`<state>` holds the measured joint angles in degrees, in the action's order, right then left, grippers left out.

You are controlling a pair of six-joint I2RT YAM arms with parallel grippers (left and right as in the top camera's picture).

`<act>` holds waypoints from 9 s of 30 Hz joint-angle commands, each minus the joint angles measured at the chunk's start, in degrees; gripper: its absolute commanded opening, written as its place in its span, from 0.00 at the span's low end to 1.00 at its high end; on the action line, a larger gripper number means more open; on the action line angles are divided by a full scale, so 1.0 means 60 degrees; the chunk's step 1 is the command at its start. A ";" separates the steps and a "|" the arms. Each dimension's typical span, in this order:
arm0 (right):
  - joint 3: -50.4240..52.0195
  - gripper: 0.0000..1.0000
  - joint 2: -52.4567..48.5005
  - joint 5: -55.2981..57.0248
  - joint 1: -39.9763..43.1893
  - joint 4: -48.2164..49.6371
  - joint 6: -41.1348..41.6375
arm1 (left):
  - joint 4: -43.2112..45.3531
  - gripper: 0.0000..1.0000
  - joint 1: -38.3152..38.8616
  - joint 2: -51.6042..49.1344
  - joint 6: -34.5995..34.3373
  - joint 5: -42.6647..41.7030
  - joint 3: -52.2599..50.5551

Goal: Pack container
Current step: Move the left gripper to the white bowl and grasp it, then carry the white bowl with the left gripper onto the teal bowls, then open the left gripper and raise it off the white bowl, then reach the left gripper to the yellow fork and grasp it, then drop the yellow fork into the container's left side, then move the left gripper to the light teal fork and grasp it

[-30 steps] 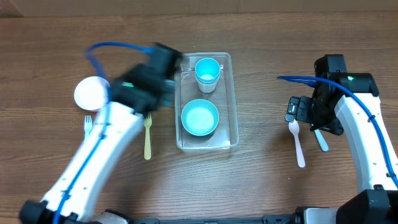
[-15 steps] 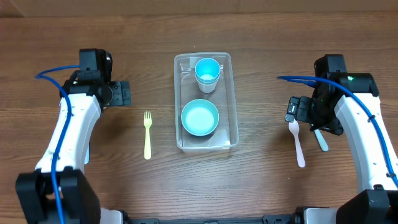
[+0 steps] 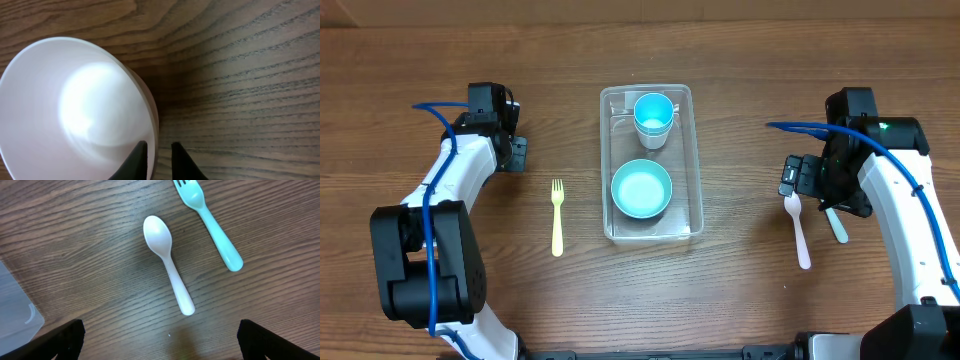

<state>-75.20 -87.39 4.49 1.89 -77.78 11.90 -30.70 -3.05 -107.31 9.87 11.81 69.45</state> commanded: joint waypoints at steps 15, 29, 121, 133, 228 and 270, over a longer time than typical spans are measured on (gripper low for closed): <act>-0.0015 1.00 0.0080 0.0062 0.0036 0.0029 -0.0025 | 0.0339 0.04 -0.0062 -0.0036 0.0579 0.0062 -0.0033; -0.0015 1.00 0.0080 0.0062 0.0036 0.0029 -0.0025 | -0.0135 0.04 0.0769 0.0892 0.0634 0.0222 0.1122; -0.0015 1.00 0.0080 0.0062 0.0036 0.0029 -0.0025 | -0.0874 0.04 0.8189 0.0743 -0.3166 -0.0794 -0.0528; -0.0015 1.00 0.0080 0.0062 0.0036 0.0029 -0.0025 | -0.1552 0.04 0.8178 0.2280 -0.2918 -0.1373 0.0481; -0.0015 1.00 0.0080 0.0066 0.0036 0.0029 -0.0022 | 0.2007 0.15 0.4954 0.2718 -0.6207 -0.1359 -0.0725; -0.0015 1.00 0.0080 0.0062 0.0036 0.0029 -0.0025 | -0.3807 1.00 -0.5544 0.3814 -0.6003 0.1388 -0.3231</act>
<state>-75.20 -87.39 4.49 1.89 -77.76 11.90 -56.16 -34.24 -84.93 -25.28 17.39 52.93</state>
